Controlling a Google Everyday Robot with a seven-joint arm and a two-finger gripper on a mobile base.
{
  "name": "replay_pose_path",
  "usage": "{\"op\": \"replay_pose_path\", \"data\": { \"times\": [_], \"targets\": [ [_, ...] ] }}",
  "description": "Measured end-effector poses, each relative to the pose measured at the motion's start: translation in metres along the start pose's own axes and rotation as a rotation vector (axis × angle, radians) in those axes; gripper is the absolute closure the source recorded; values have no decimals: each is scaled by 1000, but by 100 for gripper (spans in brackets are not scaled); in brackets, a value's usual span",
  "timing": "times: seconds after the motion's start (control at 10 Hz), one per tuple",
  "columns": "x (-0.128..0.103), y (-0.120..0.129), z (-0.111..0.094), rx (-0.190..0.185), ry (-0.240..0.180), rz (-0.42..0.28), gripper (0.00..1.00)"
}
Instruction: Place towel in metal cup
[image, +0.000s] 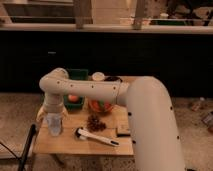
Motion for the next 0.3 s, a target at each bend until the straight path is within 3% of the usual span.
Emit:
{"op": "replay_pose_path", "data": {
  "times": [0.3],
  "targets": [
    [5, 3, -3, 4, 15, 6, 20]
  ]
}}
